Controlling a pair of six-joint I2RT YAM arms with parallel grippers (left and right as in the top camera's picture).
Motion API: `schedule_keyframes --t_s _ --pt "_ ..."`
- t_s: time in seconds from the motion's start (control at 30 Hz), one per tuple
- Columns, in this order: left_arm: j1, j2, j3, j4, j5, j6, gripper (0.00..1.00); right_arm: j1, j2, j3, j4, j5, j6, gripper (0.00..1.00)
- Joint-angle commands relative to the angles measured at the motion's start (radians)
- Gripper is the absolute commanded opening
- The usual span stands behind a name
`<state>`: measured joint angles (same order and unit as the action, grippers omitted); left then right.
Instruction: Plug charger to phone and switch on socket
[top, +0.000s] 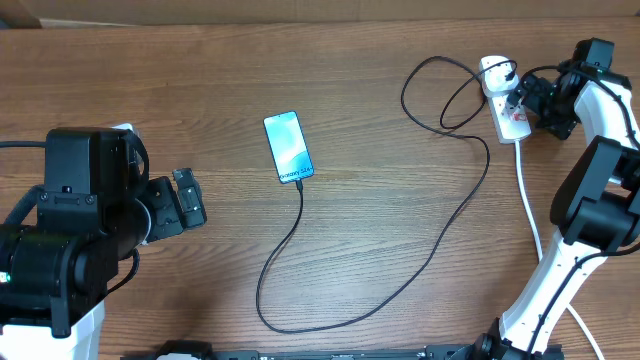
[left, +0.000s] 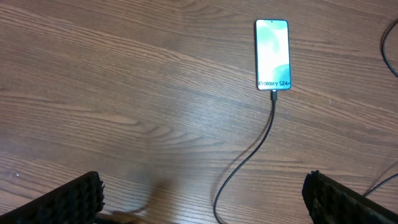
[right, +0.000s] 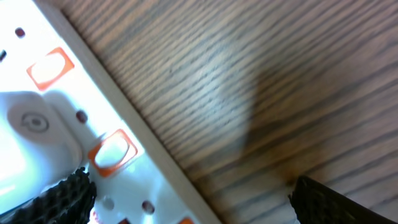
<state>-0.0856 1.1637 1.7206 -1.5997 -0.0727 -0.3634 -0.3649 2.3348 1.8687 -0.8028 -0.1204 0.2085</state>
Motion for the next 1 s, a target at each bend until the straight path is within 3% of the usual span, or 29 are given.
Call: schedule_keyframes --t_s 0.0,0.2,0.97 --pt "-0.003 0.007 0.002 0.003 -0.033 0.001 1.0 -0.009 0.005 0.052 -0.033 0.055 0.032 1.0" --pt "-0.003 0.007 0.002 0.003 -0.035 0.001 1.0 -0.043 -0.029 0.071 -0.024 0.119 0.135 1.0" --pt "-0.003 0.008 0.002 0.002 -0.035 0.001 0.99 -0.01 -0.012 -0.011 0.089 0.107 0.136 1.0"
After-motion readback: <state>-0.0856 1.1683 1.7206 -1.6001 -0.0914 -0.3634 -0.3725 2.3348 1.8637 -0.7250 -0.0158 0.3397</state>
